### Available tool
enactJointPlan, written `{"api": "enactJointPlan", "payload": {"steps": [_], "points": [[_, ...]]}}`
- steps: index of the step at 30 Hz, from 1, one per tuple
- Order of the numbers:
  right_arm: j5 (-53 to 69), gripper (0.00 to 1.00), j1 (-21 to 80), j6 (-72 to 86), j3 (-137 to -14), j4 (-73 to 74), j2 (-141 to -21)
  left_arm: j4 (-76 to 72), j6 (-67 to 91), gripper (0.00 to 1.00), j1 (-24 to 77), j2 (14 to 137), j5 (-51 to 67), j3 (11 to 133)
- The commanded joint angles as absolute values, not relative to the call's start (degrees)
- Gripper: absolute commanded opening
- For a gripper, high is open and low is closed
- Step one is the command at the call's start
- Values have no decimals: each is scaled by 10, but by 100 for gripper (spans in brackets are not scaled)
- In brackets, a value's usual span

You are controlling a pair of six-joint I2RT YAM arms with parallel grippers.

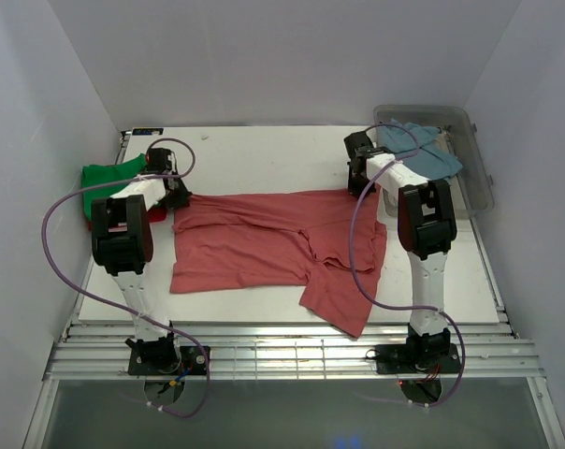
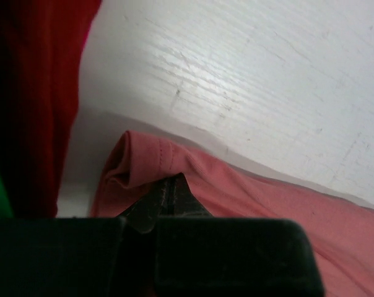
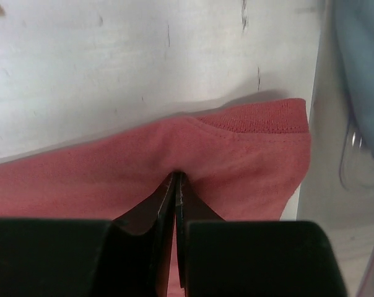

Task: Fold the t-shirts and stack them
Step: Fold the tshirt

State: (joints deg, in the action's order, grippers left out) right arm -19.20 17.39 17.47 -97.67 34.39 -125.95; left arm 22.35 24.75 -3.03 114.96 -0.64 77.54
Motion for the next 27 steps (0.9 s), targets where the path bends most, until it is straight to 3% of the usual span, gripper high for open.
{"api": "enactJointPlan", "payload": {"steps": [1, 11, 14, 18, 22, 25, 27], "points": [[-178, 8, 145, 171, -1005, 376, -1317, 263, 245, 0, -54, 1196, -40, 778], [-124, 8, 134, 168, -1205, 425, -1435, 281, 215, 0, -40, 1320, 36, 986], [-109, 8, 130, 165, -1234, 420, -1455, 312, 204, 0, -38, 1361, 34, 1076], [-87, 8, 129, 141, -1181, 367, -1415, 318, 205, 0, -37, 1345, 34, 1101], [-87, 23, 129, 109, -1078, 259, -1291, 289, 201, 0, -30, 1283, 36, 1071], [-79, 28, 130, 94, -1031, 233, -1220, 258, 198, 0, -23, 1239, 39, 1035], [-69, 38, 134, 90, -1016, 230, -1193, 252, 194, 0, -18, 1213, 39, 1028]]}}
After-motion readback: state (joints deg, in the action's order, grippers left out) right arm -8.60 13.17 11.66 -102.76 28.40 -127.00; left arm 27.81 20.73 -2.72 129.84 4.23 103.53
